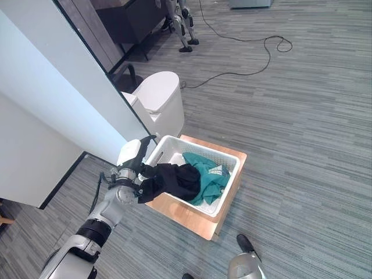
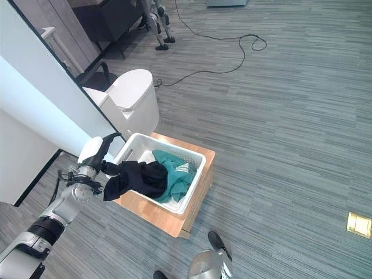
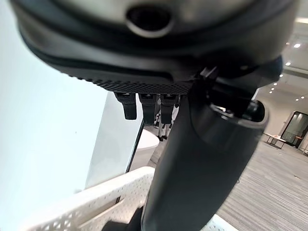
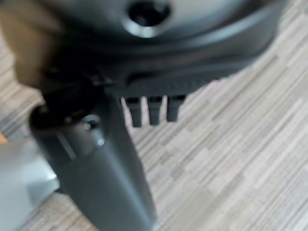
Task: Pick up bed clothes into laundry basket.
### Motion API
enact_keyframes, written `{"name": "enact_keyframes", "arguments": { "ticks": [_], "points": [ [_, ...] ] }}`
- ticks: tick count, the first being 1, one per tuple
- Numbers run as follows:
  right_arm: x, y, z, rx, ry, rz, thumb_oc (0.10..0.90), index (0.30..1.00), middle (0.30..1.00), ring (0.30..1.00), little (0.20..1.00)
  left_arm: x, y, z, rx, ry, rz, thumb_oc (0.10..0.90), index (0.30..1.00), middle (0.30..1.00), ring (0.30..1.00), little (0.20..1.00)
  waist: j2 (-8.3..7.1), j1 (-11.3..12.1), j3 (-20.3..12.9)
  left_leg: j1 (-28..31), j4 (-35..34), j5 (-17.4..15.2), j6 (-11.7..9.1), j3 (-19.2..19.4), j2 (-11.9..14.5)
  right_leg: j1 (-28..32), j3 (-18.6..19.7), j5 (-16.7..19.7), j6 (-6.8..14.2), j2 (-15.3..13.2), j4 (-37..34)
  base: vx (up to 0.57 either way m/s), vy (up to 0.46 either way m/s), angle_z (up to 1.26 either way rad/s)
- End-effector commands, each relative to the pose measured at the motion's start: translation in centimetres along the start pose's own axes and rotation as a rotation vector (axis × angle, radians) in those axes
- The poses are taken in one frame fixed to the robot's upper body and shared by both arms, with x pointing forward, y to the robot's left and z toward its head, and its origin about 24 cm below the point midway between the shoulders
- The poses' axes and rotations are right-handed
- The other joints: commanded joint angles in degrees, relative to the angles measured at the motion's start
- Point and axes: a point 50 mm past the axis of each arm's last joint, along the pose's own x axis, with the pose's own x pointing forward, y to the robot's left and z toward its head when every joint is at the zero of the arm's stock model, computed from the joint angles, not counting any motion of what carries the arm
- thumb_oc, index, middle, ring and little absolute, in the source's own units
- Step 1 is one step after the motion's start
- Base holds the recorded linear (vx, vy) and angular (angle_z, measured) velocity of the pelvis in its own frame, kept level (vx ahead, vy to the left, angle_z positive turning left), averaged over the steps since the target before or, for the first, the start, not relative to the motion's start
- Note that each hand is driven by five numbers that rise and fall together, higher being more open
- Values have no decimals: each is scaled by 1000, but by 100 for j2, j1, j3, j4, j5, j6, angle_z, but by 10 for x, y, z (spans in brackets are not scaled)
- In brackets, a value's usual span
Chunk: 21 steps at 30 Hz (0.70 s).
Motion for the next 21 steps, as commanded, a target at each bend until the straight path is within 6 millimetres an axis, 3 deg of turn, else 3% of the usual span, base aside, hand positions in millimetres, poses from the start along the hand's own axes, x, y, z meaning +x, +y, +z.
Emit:
{"name": "enact_keyframes", "arguments": {
  "ticks": [1, 3, 6, 8, 9, 10, 12, 13, 16, 17, 18, 19, 20, 21],
  "points": [
    [-4, 21, -18, -6, 44, 60, 800, 900, 900, 900, 900, 13, 61, -10, 98, -18, 234, 800, 900, 900, 900, 900, -474, 70, -494, 51, 8, -369, -369, -351, 336, 368, -549, -161, -311, 166, -302, 0, 0, 0],
    [-4, 21, -16, -8, 37, 62, 800, 900, 900, 900, 900, 14, 70, -14, 116, -6, 261, 800, 900, 900, 900, 900, -459, 51, -497, 54, 8, -363, -377, -336, 337, 364, -534, -155, -310, 172, -306, 0, 0, 0],
    [-4, 23, -14, 5, 22, 66, 800, 900, 900, 900, 900, 18, 110, -10, 114, -24, 407, 800, 900, 900, 900, 900, -452, 52, -535, 51, 8, -348, -394, -335, 361, 364, -538, -154, -305, 184, -308, 0, -7, -1],
    [-4, 23, -14, 12, 14, 66, 800, 900, 900, 900, 900, 19, 136, -1, 106, -64, 514, 800, 900, 900, 900, 900, -464, 58, -567, 57, 8, -347, -404, -341, 370, 372, -537, -155, -300, 187, -306, 0, 0, 0],
    [-4, 22, -13, 18, 9, 65, 800, 900, 900, 900, 900, 19, 154, 13, 100, -126, 579, 800, 900, 900, 900, 900, -473, 84, -579, 56, 8, -349, -407, -351, 371, 378, -550, -158, -296, 186, -303, 0, 0, 0],
    [-4, 22, -13, 17, 7, 65, 800, 900, 900, 900, 900, 18, 154, 13, 101, -124, 580, 800, 900, 900, 900, 900, -478, 79, -572, 59, 8, -350, -407, -351, 370, 380, -550, -161, -295, 185, -301, 0, 0, 0],
    [-4, 23, -6, 55, -23, 64, 800, 900, 900, 900, 900, 7, 185, 43, 109, -278, 715, 800, 900, 900, 900, 900, -511, 193, -600, 54, 8, -368, -408, -398, 373, 401, -595, -174, -280, 183, -297, 0, 0, 0],
    [-4, 23, -5, 53, -24, 64, 800, 900, 900, 900, 900, 6, 186, 43, 110, -276, 717, 800, 900, 900, 900, 900, -516, 182, -594, 58, 8, -370, -407, -397, 370, 404, -594, -177, -278, 180, -295, -18, -33, 3],
    [-1, 5, 22, 123, -100, 0, 800, 900, 900, 900, 900, -19, 225, 63, 54, -427, 922, 800, 900, 900, 900, 900, -592, 329, -681, 103, 8, -368, -419, -438, 398, 459, -614, -214, -279, 178, -283, 2, -42, 7],
    [0, -7, 30, 163, -116, -45, 800, 900, 900, 900, 900, -28, 230, 67, -55, -480, 968, 800, 900, 900, 900, 900, -652, 407, -722, 114, 8, -349, -420, -462, 410, 489, -625, -229, -294, 183, -280, 6, -35, 4],
    [0, -7, 30, 161, -116, -47, 800, 900, 900, 900, 900, -29, 229, 67, -58, -478, 968, 800, 900, 900, 900, 900, -639, 400, -720, 117, 8, -349, -421, -461, 410, 491, -623, -231, -294, 182, -279, -11, -59, 6],
    [1, -28, 32, 146, -122, -125, 800, 900, 900, 900, 900, -44, 229, 62, -178, -516, 973, 800, 900, 900, 900, 900, -715, 558, -764, 131, 8, -312, -417, -506, 431, 534, -631, -262, -329, 200, -281, -7, -37, 3],
    [1, -29, 31, 142, -121, -127, 800, 900, 900, 900, 900, -45, 229, 61, -181, -513, 973, 800, 900, 900, 900, 900, -699, 544, -768, 136, 8, -312, -419, -503, 431, 536, -628, -264, -330, 200, -280, 5, -53, -2],
    [0, -44, 39, 120, -161, -184, 800, 900, 900, 900, 900, -56, 229, 57, -221, -539, 969, 800, 900, 900, 900, 900, -730, 628, -799, 145, 8, -296, -419, -539, 443, 568, -636, -284, -351, 209, -283, 15, -38, -3]
  ]
}}
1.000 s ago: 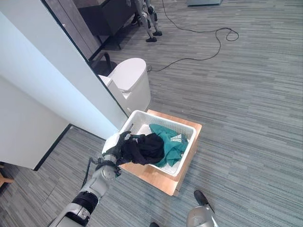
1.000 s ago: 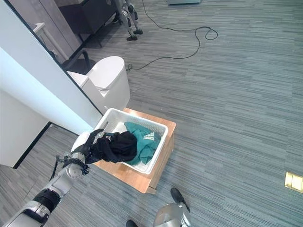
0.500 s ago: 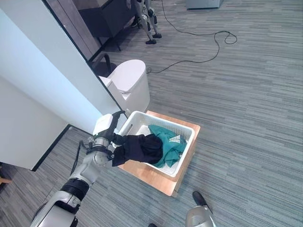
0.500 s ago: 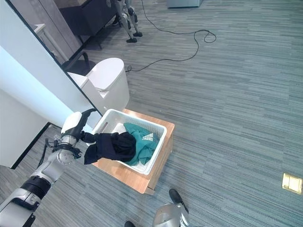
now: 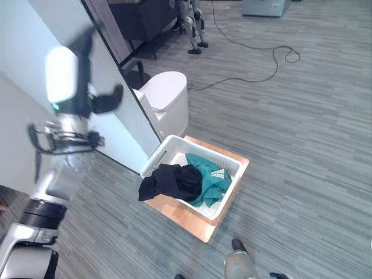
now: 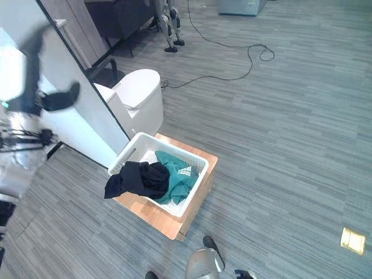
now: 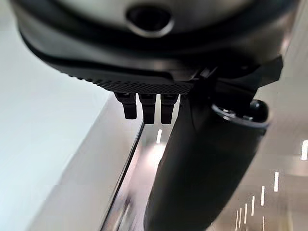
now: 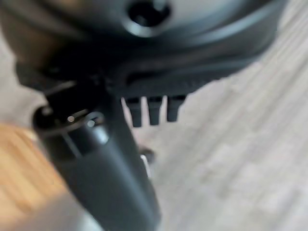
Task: Pick up bed clothes into laundry basket.
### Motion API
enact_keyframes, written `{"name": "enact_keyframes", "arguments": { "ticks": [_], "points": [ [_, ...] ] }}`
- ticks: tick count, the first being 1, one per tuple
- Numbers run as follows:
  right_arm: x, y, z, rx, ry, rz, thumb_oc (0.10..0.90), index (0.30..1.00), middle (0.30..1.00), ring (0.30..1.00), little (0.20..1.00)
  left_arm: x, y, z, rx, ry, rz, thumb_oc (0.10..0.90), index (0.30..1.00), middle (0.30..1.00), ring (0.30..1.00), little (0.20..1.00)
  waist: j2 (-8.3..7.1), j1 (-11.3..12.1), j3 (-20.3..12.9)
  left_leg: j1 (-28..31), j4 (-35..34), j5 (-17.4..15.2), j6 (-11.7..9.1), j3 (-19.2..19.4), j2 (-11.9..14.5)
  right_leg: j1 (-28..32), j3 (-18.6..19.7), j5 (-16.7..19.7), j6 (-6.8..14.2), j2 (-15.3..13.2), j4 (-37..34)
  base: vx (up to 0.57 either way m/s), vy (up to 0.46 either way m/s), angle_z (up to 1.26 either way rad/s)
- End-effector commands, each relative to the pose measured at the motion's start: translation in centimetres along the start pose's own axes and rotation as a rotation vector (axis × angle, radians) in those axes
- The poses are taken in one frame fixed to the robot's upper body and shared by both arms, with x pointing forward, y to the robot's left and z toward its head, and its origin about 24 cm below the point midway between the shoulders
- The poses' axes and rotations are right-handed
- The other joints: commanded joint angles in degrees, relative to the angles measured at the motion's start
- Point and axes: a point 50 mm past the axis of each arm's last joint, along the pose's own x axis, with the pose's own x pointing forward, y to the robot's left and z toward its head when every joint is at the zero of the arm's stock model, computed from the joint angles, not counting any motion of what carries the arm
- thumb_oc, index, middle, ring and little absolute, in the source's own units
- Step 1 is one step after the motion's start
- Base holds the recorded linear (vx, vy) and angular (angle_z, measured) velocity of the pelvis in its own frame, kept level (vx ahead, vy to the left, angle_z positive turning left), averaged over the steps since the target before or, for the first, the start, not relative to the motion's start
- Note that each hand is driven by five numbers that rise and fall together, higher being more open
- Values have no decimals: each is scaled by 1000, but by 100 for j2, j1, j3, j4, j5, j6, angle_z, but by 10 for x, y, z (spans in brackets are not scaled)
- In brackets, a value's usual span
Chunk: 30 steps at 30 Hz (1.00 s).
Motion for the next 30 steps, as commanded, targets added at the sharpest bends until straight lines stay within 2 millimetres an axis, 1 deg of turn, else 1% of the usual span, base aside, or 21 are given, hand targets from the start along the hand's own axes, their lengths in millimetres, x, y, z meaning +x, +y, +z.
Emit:
{"name": "enact_keyframes", "arguments": {
  "ticks": [1, 3, 4, 5, 6, 7, 8, 11, 12, 14, 16, 17, 18, 19, 21, 23, 25, 26, 27, 29, 30],
  "points": [
    [-1, -43, 11, -75, -93, -180, 800, 900, 900, 900, 900, -12, 49, -1, -129, -22, 158, 800, 900, 900, 900, 900, -387, 266, -618, 95, 2, -314, -375, -505, 374, 1394, -685, 665, -215, 14, -2099, -13, -63, 1],
    [-10, -93, 48, -78, -246, -345, 800, 900, 900, 900, 900, -38, 62, -8, -228, 27, 141, 800, 900, 900, 900, 900, -462, 418, -642, 111, 2, -285, -378, -553, 410, 1453, -710, 612, -256, 40, -2098, -16, -74, 3],
    [-42, -157, 97, -60, -471, -563, 800, 900, 900, 900, 900, -60, 71, -16, -265, 99, 108, 800, 900, 900, 900, 900, -531, 534, -624, 118, 2, -203, -373, -591, 449, 1496, -763, 594, -294, 72, -2069, -17, -88, 12],
    [-68, -188, 122, -78, -598, -676, 800, 900, 900, 900, 900, -74, 73, -22, -273, 159, 77, 800, 900, 900, 900, 900, -558, 609, -617, 122, 2, -180, -368, -625, 467, 1520, -788, 569, -309, 88, -2065, -23, -72, 19],
    [-69, -189, 121, -81, -596, -677, 800, 900, 900, 900, 900, -75, 73, -22, -276, 161, 76, 800, 900, 900, 900, 900, -539, 611, -640, 129, 2, -222, -378, -639, 468, 1538, -786, 547, -305, 88, -2089, 5, -39, 25],
    [-93, -210, 140, -87, -699, -771, 800, 900, 900, 900, 900, -84, 75, -27, -299, 207, 58, 800, 900, 900, 900, 900, -554, 670, -635, 123, 2, -197, -380, -665, 486, 1555, -823, 524, -314, 100, -2088, -35, -18, 22],
    [-135, -159, 156, -216, -1028, -758, 800, 900, 900, 900, 900, -124, 82, -36, -275, 356, 86, 800, 900, 900, 900, 900, -513, 606, -507, 117, 2, -147, -355, -606, 515, 1532, -819, 528, -346, 126, -2081, -53, -20, 34],
    [-152, -140, 147, -221, -1128, -767, 800, 900, 900, 900, 900, -152, 85, -44, -335, 482, 134, 800, 900, 900, 900, 900, -463, 607, -536, 150, 2, -127, -317, -605, 548, 1558, -820, 490, -383, 171, -2075, -49, -7, 23],
    [-181, -130, 170, -194, -1333, -794, 800, 900, 900, 900, 900, -177, 77, -49, -413, 597, 165, 800, 900, 900, 900, 900, -482, 723, -476, 127, 6, -54, -270, -686, 548, 1551, -810, 455, -438, 226, -2078, -89, -43, 14],
    [-205, -127, 187, -140, -1479, -818, 800, 900, 900, 900, 900, -185, 64, -47, -479, 637, 186, 800, 900, 900, 900, 900, -586, 914, -285, -63, 188, 83, -258, -912, 503, 1552, -812, 443, -522, 270, -2040, -203, -99, -10],
    [-220, -125, 198, -99, -1579, -837, 800, 900, 900, 900, 900, -186, 52, -43, -548, 641, 201, 800, 900, 900, 900, 900, -835, 1068, -109, -377, 939, -155, -231, -1076, 397, 1478, -900, 488, -604, 199, -1949, -249, -145, 6],
    [-220, -125, 199, -97, -1581, -840, 800, 900, 900, 900, 900, -185, 52, -43, -550, 638, 202, 800, 900, 900, 900, 900, -840, 1043, -95, -478, 1112, -245, -222, -1122, 399, 1471, -927, 474, -597, 186, -1938, -327, -186, 15],
    [-231, -118, 208, -66, -1664, -817, 800, 900, 900, 900, 900, -186, 40, -39, -637, 648, 201, 800, 900, 900, 900, 900, -1072, 1095, -20, -443, 2007, -726, -97, -1000, 391, 1359, -1149, 545, -682, 78, -1815, -243, -119, 13],
    [-231, -118, 209, -64, -1666, -817, 800, 900, 900, 900, 900, -186, 40, -40, -637, 646, 202, 800, 900, 900, 900, 900, -1079, 1082, -20, -497, 2054, -717, -89, -1014, 392, 1330, -1157, 568, -685, 75, -1808, -295, -192, 42],
    [-241, -111, 213, -77, -1735, -828, 800, 900, 900, 900, 900, -184, 33, -36, -653, 633, 140, 800, 900, 900, 900, 900, -1270, 1021, -133, -232, 3229, -1007, 10, -743, 432, 1240, -1539, 657, -804, 102, -1837, -224, -185, 81],
    [-242, -108, 212, -82, -1747, -827, 800, 900, 900, 900, 900, -183, 33, -33, -652, 618, 113, 800, 900, 900, 900, 900, -1291, 960, -198, -84, 3475, -1073, -2, -677, 478, 1236, -1724, 646, -833, 171, -1848, -155, -76, 78],
    [-241, -105, 210, -80, -1744, -821, 800, 900, 900, 900, 900, -182, 30, -31, -651, 610, 70, 800, 900, 900, 900, 900, -1262, 867, -305, 277, 3283, -1100, -57, -547, 608, 1162, -2118, 645, -838, 267, -1819, -234, 44, 70],
    [-238, -100, 208, -68, -1739, -783, 800, 900, 900, 900, 900, -181, 26, -27, -648, 599, 9, 800, 900, 900, 900, 900, -1158, 745, -379, 898, 2359, -1381, -120, -304, 728, 1060, -2604, 615, -777, 382, -1767, -250, 94, 80],
    [-238, -100, 208, -70, -1739, -782, 800, 900, 900, 900, 900, -182, 26, -27, -648, 601, 9, 800, 900, 900, 900, 900, -1140, 740, -357, 987, 2269, -1365, -119, -289, 728, 1106, -2613, 599, -765, 395, -1763, -280, 121, 105],
    [-237, -99, 208, -81, -1739, -785, 800, 900, 900, 900, 900, -178, 21, -24, -648, 584, -27, 800, 900, 900, 900, 900, -1158, 709, -419, 1300, 1097, -1821, -41, -140, 472, 970, -2847, 712, -617, 327, -1748, -276, 166, 119],
    [-237, -98, 211, -63, -1743, -782, 800, 900, 900, 900, 900, -169, 15, -22, -652, 554, -64, 800, 900, 900, 900, 900, -1229, 752, -421, 1263, 548, -1779, -12, -280, 348, 688, -3060, 857, -498, 304, -1577, -381, 215, 125]
  ]
}}
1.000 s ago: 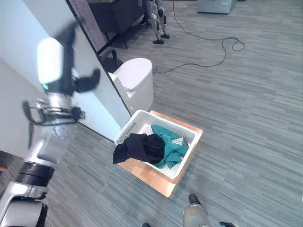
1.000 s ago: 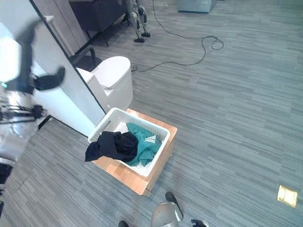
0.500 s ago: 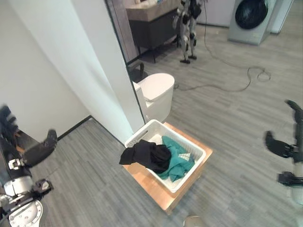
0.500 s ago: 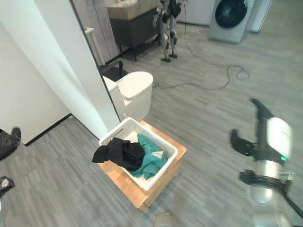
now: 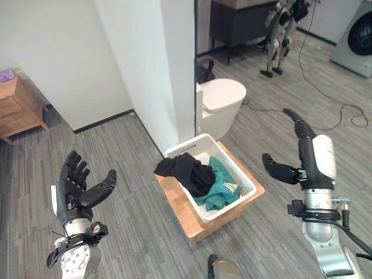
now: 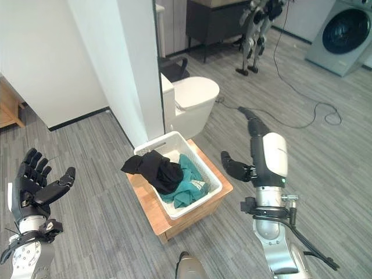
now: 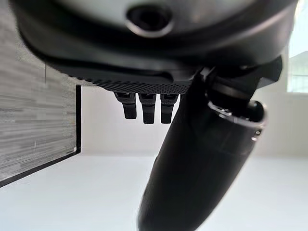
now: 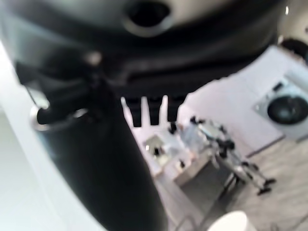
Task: Pick up bed clothes into laundry basket.
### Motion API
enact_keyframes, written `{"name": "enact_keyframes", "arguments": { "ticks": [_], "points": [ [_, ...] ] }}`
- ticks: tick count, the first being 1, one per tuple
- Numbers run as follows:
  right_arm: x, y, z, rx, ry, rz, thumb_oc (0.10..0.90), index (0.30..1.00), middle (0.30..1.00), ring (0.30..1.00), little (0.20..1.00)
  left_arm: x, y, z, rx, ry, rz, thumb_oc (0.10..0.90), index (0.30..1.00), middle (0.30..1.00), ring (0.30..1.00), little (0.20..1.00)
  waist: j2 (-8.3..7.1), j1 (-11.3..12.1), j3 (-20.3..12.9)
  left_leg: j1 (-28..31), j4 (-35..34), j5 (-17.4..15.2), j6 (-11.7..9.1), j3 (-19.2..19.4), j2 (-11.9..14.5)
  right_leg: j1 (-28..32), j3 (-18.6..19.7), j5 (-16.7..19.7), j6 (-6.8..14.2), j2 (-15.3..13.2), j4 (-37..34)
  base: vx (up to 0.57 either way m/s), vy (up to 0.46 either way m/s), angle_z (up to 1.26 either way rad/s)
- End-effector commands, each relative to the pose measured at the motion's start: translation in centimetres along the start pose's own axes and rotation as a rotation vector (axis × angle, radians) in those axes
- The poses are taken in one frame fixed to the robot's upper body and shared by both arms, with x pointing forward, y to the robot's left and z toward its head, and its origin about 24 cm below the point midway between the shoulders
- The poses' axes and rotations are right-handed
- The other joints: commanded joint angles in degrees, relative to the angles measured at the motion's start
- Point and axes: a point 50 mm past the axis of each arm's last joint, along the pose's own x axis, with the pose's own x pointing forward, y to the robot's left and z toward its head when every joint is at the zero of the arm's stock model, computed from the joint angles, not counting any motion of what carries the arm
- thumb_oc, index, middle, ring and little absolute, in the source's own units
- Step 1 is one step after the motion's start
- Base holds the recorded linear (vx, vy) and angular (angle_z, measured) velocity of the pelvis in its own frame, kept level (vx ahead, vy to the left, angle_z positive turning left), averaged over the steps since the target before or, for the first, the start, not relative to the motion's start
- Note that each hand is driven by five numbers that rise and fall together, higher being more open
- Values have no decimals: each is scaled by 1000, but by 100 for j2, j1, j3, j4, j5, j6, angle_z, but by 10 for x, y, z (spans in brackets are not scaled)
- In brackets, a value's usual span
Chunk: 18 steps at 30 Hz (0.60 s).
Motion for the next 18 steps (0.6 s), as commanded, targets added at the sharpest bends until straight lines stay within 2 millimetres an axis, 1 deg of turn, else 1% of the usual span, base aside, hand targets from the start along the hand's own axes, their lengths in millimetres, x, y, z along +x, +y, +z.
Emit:
{"name": "enact_keyframes", "arguments": {
  "ticks": [1, 2, 3, 4, 5, 6, 7, 8, 9, 10, 11, 12, 13, 14, 15, 16, 17, 18],
  "points": [
    [20, -8, 44, 100, -242, -119, 800, 900, 900, 900, 900, 20, -11, 65, 65, -319, -122, 800, 900, 900, 900, 900, -437, 75, -405, 415, -976, -833, 202, -315, -169, 250, -532, 622, 584, 223, -1421, -415, 177, 111],
    [22, -6, 46, 123, -237, -128, 800, 900, 900, 900, 900, 23, -14, 67, 62, -330, -136, 800, 900, 900, 900, 900, -500, 50, -273, 387, -1186, -760, 205, -481, -272, -75, -438, 948, 797, 134, -1114, -237, 96, 100],
    [22, -6, 46, 125, -238, -132, 800, 900, 900, 900, 900, 24, -14, 68, 63, -334, -136, 800, 900, 900, 900, 900, -562, 15, -290, 309, -1186, -702, 226, -526, -334, -139, -453, 984, 802, 55, -1095, -270, 84, 67],
    [23, -3, 47, 138, -230, -127, 800, 900, 900, 900, 900, 26, -16, 69, 66, -338, -146, 800, 900, 900, 900, 900, -582, -7, -173, 221, -1186, -711, 253, -687, -331, -297, -103, 1043, 1014, 128, -920, -425, 180, 64],
    [24, -2, 46, 131, -217, -141, 800, 900, 900, 900, 900, 29, -21, 69, 63, -341, -159, 800, 900, 900, 900, 900, -555, -98, -2, -144, -1186, -590, 350, -1166, -452, -567, 1167, 925, 1303, 398, -559, -415, 175, 66],
    [25, -2, 46, 131, -217, -142, 800, 900, 900, 900, 900, 29, -21, 70, 62, -342, -159, 800, 900, 900, 900, 900, -582, -92, -12, -176, -1186, -552, 350, -1161, -481, -606, 1185, 951, 1297, 375, -551, -587, 267, 147],
    [28, -4, 52, 116, -241, -177, 800, 900, 900, 900, 900, 30, -21, 73, 69, -355, -162, 800, 900, 900, 900, 900, -475, 21, 121, -476, -1186, -384, 457, -1451, -556, -458, 2169, 672, 1243, 357, -46, -424, 145, 139],
    [30, -5, 57, 113, -257, -195, 800, 900, 900, 900, 900, 30, -21, 75, 76, -365, -162, 800, 900, 900, 900, 900, -413, 77, 153, -619, -1186, -341, 503, -1599, -571, -337, 2500, 581, 1176, 278, 306, -520, 164, 134],
    [31, -7, 60, 103, -275, -205, 800, 900, 900, 900, 900, 30, -20, 76, 79, -368, -156, 800, 900, 900, 900, 900, -402, 141, 161, -762, -1186, -255, 518, -1765, -603, -210, 2726, 534, 1129, 176, 574, -391, 39, 64],
    [34, -9, 64, 90, -293, -216, 800, 900, 900, 900, 900, 30, -18, 77, 71, -373, -142, 800, 900, 900, 900, 900, -387, 195, 173, -953, -1186, -54, 524, -1972, -634, -120, 2985, 673, 1087, 110, 779, -244, 22, 75],
    [34, -9, 64, 89, -293, -216, 800, 900, 900, 900, 900, 30, -18, 77, 71, -374, -142, 800, 900, 900, 900, 900, -388, 178, 150, -955, -1186, -99, 530, -1992, -645, -119, 2972, 619, 1089, 94, 790, -272, -2, 101],
    [39, -12, 71, 76, -330, -233, 800, 900, 900, 900, 900, 31, -15, 76, 49, -362, -111, 800, 900, 900, 900, 900, -421, 291, 60, -1185, -1186, 24, 510, -2299, -770, 271, 3351, 671, 1062, 59, 685, -109, -6, 111],
    [39, -12, 71, 76, -330, -233, 800, 900, 900, 900, 900, 31, -15, 76, 49, -362, -111, 800, 900, 900, 900, 900, -424, 269, 61, -1183, -1186, 21, 513, -2318, -777, 285, 3332, 661, 1063, 47, 681, -261, -63, 137],
    [46, -13, 82, 98, -388, -235, 800, 900, 900, 900, 900, 32, -12, 75, 33, -363, -70, 800, 900, 900, 900, 900, -537, 415, -59, -1470, -1186, 144, 466, -2393, -877, 784, 3580, 426, 1000, 2, -52, -102, -40, 127],
    [47, -13, 82, 100, -390, -234, 800, 900, 900, 900, 900, 32, -12, 76, 32, -364, -68, 800, 900, 900, 900, 900, -554, 402, -51, -1455, -1186, 135, 478, -2389, -908, 835, 3577, 432, 1008, -42, -130, -219, -10, 96],
    [53, -14, 94, 164, -438, -232, 800, 900, 900, 900, 900, 32, -10, 75, 3, -359, -59, 800, 900, 900, 900, 900, -562, 624, -182, -1692, -1186, 246, 516, -2355, -947, 1215, 3569, -535, 774, 113, -949, -122, 44, 44],
    [54, -14, 94, 167, -440, -231, 800, 900, 900, 900, 900, 32, -10, 76, 2, -360, -58, 800, 900, 900, 900, 900, -568, 603, -169, -1717, -1186, 312, 517, -2367, -960, 1227, 3562, -480, 785, 94, -1011, -180, 7, 23],
    [59, -13, 99, 198, -459, -227, 800, 900, 900, 900, 900, 32, -8, 73, 4, -348, -42, 800, 900, 900, 900, 900, -596, 643, -190, -1792, -1186, 364, 493, -2390, -1003, 1344, 3544, -484, 763, 109, -1317, -115, -19, 25]
  ]
}}
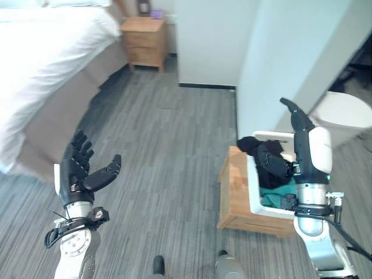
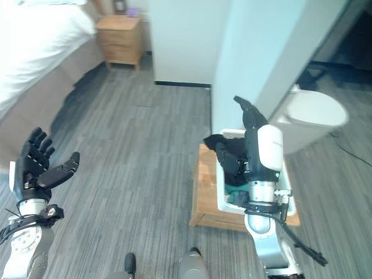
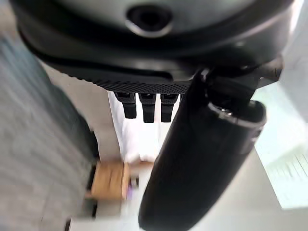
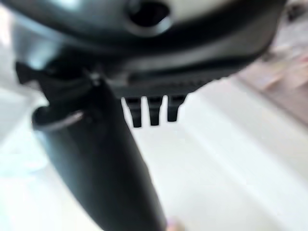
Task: Pick up bed clothes into laundry basket.
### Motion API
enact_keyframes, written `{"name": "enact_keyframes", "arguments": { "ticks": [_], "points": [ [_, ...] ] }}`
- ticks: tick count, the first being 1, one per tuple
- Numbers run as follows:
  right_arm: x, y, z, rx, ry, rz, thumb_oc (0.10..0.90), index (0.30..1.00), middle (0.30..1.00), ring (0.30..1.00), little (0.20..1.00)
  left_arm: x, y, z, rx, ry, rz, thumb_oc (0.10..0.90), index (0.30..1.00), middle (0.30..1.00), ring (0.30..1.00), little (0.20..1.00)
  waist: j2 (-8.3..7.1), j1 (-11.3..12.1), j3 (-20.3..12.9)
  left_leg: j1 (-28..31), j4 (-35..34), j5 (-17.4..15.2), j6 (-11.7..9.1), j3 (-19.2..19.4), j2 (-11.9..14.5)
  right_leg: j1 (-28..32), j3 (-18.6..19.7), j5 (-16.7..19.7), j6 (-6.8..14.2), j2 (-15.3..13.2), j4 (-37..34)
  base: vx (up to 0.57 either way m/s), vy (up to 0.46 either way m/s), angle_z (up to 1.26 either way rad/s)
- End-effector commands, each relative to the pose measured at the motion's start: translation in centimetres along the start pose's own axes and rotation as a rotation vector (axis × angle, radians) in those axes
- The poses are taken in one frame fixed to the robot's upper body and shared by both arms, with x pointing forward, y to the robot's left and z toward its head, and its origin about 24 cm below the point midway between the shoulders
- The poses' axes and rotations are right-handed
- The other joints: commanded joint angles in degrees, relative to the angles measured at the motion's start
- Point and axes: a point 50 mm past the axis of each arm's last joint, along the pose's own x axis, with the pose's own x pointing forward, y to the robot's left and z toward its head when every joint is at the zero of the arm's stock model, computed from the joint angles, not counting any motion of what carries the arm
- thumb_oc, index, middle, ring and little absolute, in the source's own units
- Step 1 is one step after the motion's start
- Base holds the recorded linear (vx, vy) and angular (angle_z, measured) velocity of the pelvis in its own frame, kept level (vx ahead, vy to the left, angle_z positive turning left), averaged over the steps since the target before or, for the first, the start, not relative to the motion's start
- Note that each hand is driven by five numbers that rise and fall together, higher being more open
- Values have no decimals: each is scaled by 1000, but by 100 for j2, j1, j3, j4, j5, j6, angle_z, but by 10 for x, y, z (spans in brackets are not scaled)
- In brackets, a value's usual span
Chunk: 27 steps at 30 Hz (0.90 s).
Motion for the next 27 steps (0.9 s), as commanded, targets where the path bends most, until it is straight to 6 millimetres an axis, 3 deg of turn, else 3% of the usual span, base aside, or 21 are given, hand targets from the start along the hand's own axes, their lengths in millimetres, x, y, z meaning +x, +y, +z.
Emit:
{"name": "enact_keyframes", "arguments": {
  "ticks": [1, 3, 4, 6, 7, 8, 9, 11, 12, 13, 14, 15, 16, 18, 19, 20, 21, 22, 23, 25, 27],
  "points": [
    [42, -18, 60, 232, -307, -133, 800, 900, 900, 900, 900, 13, 0, 41, -18, -218, -41, 800, 900, 900, 900, 900, -543, 94, -513, -274, -298, -82, -173, 116, -447, 1491, 497, 363, -327, 159, -1894, -86, 4, 17],
    [45, -7, 67, 360, -326, -40, 800, 900, 900, 900, 900, 12, -3, 33, -30, -185, -58, 800, 900, 900, 900, 900, -571, 258, -218, -581, -58, 143, -270, 422, -471, 1542, 243, 351, -466, 229, -2071, -260, 62, 11],
    [47, -3, 67, 383, -324, -7, 800, 900, 900, 900, 900, 14, -7, 33, -46, -184, -77, 800, 900, 900, 900, 900, -605, 264, -82, -774, 114, 55, -249, 838, -447, 1558, -42, 290, -499, 135, -2107, -512, 74, 34],
    [50, 5, 64, 421, -289, 41, 800, 900, 900, 900, 900, 15, -13, 30, -88, -159, -118, 800, 900, 900, 900, 900, -579, 230, 81, -883, 566, -185, -183, 1830, -117, 1383, -805, 458, -457, -42, -2151, -478, 60, 137],
    [50, 15, 72, 495, -297, 101, 800, 900, 900, 900, 900, 20, -26, 23, -47, -130, -135, 800, 900, 900, 900, 900, -625, 109, 77, -878, 875, -293, -237, 2133, 92, 1331, -1105, 572, -415, -153, -2194, -343, 47, 238],
    [48, 23, 71, 520, -264, 114, 800, 900, 900, 900, 900, 20, -29, 18, -16, -115, -141, 800, 900, 900, 900, 900, -637, 119, 73, -892, 1150, -354, -285, 2198, 253, 1308, -1376, 658, -381, -264, -2212, -212, 34, 196],
    [49, 23, 71, 521, -265, 113, 800, 900, 900, 900, 900, 21, -29, 18, -15, -117, -140, 800, 900, 900, 900, 900, -631, 107, 65, -933, 1170, -329, -287, 2185, 269, 1287, -1385, 685, -388, -249, -2221, -138, 41, 173],
    [47, 28, 76, 537, -297, 145, 800, 900, 900, 900, 900, 28, -29, 31, -6, -173, -158, 800, 900, 900, 900, 900, -629, 75, -10, -756, 1412, -404, -433, 2527, 873, 1346, -2169, 792, -272, -524, -2284, -115, 113, 139],
    [45, 36, 76, 555, -273, 180, 800, 900, 900, 900, 900, 28, -27, 31, -41, -164, -139, 800, 900, 900, 900, 900, -538, 85, -126, -378, 1216, -195, -545, 3053, 1420, 1399, -2793, 858, -208, -708, -2285, -75, 210, 201],
    [45, 40, 77, 568, -264, 189, 800, 900, 900, 900, 900, 29, -25, 30, -57, -150, -128, 800, 900, 900, 900, 900, -469, 103, -168, -201, 1056, -54, -619, 3247, 1603, 1460, -3100, 875, -190, -777, -2269, 72, 254, 226],
    [44, 43, 77, 581, -250, 199, 800, 900, 900, 900, 900, 30, -22, 27, -50, -128, -129, 800, 900, 900, 900, 900, -404, 118, -237, -37, 900, -31, -774, 3210, 1687, 1617, -3268, 787, -138, -835, -2288, 168, 210, 189],
    [41, 48, 74, 581, -219, 213, 800, 900, 900, 900, 900, 28, -20, 22, -14, -103, -138, 800, 900, 900, 900, 900, -318, 156, -291, 84, 730, 17, -803, 3416, 1765, 1682, -3526, 797, -83, -938, -2273, 249, 236, 162],
    [37, 52, 76, 592, -210, 237, 800, 900, 900, 900, 900, 24, -20, 10, 61, -40, -169, 800, 900, 900, 900, 900, -257, 153, -342, 129, 606, 20, -809, 3226, 1608, 1757, -3580, 793, -54, -991, -2247, 253, 292, 180],
    [35, 48, 75, 563, -220, 229, 800, 900, 900, 900, 900, 22, -21, 11, 108, -40, -211, 800, 900, 900, 900, 900, -228, 135, -432, 212, 374, -9, -802, 3097, 1375, 1781, -3673, 845, 6, -1183, -2082, 175, 234, 162],
    [33, 46, 67, 540, -194, 214, 800, 900, 900, 900, 900, 23, -28, 13, 115, -62, -254, 800, 900, 900, 900, 900, -289, 184, -418, 122, 273, 35, -634, 3044, 1091, 1696, -3908, 1322, 106, -1578, -1635, 121, 162, 131],
    [32, 43, 64, 534, -182, 204, 800, 900, 900, 900, 900, 23, -31, 13, 105, -60, -268, 800, 900, 900, 900, 900, -359, 137, -411, 128, 186, -1, -554, 2944, 883, 1598, -3819, 1761, 202, -1812, -1370, 161, 165, 119],
    [32, 38, 59, 519, -170, 187, 800, 900, 900, 900, 900, 24, -33, 16, 98, -71, -285, 800, 900, 900, 900, 900, -401, 17, -365, 163, 74, -13, -486, 2827, 721, 1404, -3509, 2275, 294, -2009, -1065, 177, 98, 109],
    [31, 36, 55, 515, -151, 177, 800, 900, 900, 900, 900, 25, -35, 17, 95, -76, -302, 800, 900, 900, 900, 900, -409, -77, -331, 210, -64, -6, -421, 2731, 605, 1166, -3121, 2538, 364, -2114, -824, 144, 63, 133],
    [30, 33, 52, 506, -137, 157, 800, 900, 900, 900, 900, 24, -36, 18, 105, -83, -305, 800, 900, 900, 900, 900, -396, -129, -331, 221, -144, -45, -382, 2685, 595, 992, -2759, 2495, 401, -2070, -752, 166, 71, 150],
    [26, 30, 48, 505, -121, 151, 800, 900, 900, 900, 900, 22, -34, 16, 122, -74, -304, 800, 900, 900, 900, 900, -304, -145, -368, 144, -265, -109, -349, 2250, 513, 775, -1986, 1904, 266, -1563, -899, 236, 72, 109],
    [21, 28, 37, 500, -65, 145, 800, 900, 900, 900, 900, 19, -32, 14, 130, -62, -309, 800, 900, 900, 900, 900, -229, -162, -342, 95, -298, -163, -332, 1894, 391, 652, -1531, 1288, 205, -1086, -1087, 274, 80, 110]
  ]
}}
